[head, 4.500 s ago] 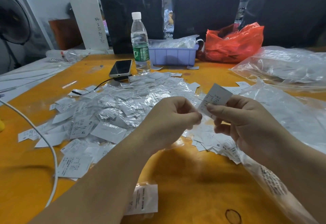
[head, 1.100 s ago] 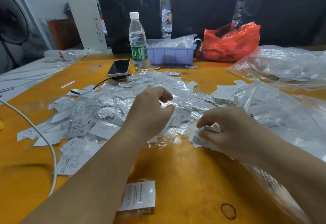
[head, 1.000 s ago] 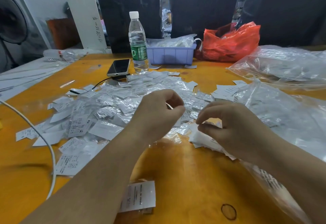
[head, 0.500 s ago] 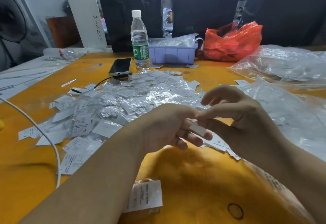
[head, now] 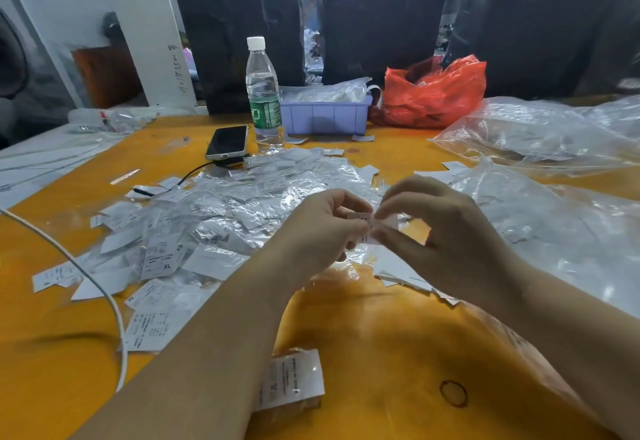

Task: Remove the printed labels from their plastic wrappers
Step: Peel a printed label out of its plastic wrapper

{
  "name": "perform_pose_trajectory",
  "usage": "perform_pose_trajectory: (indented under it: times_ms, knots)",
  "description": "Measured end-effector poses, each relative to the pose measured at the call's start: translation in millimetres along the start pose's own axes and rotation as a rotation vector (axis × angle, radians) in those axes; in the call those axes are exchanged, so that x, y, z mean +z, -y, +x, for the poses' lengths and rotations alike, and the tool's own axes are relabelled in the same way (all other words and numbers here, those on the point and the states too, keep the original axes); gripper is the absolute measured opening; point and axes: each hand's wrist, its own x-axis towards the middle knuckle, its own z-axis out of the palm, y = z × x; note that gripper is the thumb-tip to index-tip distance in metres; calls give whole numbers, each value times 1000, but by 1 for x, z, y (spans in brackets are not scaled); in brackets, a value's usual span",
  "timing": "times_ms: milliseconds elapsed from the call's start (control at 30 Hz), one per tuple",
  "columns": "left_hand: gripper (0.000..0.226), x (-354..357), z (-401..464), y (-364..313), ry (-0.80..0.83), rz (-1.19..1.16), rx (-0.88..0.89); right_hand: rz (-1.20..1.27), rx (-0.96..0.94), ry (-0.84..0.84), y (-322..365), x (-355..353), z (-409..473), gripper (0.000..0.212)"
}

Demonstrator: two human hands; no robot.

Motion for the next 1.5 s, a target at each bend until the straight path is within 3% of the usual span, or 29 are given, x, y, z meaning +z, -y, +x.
perform_pose_trajectory:
  times_ms: [167, 333, 433, 567, 700, 867, 1000, 1133, 1200, 1300, 1367, 1500]
  knots:
    - [19, 6, -1, -1, 0, 48, 18, 53, -33, -190, 9, -7, 11, 16]
    - [25, 9, -2, -2, 13, 67, 47, -89, -237, -146, 17, -15, 9, 15]
    - [27, 9, -1, -2, 17, 60, 43, -194, -203, 38, 19, -24, 14, 20]
    - [21, 9, -1, 0, 31, 76, 32, -454, 180, 347, 15, -35, 24, 17]
    - [20, 11, 0, 0, 27, 78, 7, -684, 433, 581, 15, -45, 20, 15]
    - [20, 12, 0, 1, 31, 89, 3, -506, 597, 861, 15, -53, 7, 24]
    - [18, 14, 0, 1, 39, 101, 3, -381, 600, 861, 8, -67, -5, 44]
    - [18, 14, -1, 1, 39, 104, 1, -225, 551, 705, -2, -76, -22, 71]
    - [17, 15, -2, 0, 36, 109, -4, -226, 450, 630, -3, -79, -28, 67]
    - [16, 16, -3, -1, 45, 118, -7, -413, 346, 546, -2, -80, -37, 54]
    - [15, 17, -4, -1, 50, 132, -10, -545, 389, 554, 2, -79, -44, 44]
    - [14, 19, -5, 0, 78, 147, -3, -580, 514, 621, 13, -71, -55, 18]
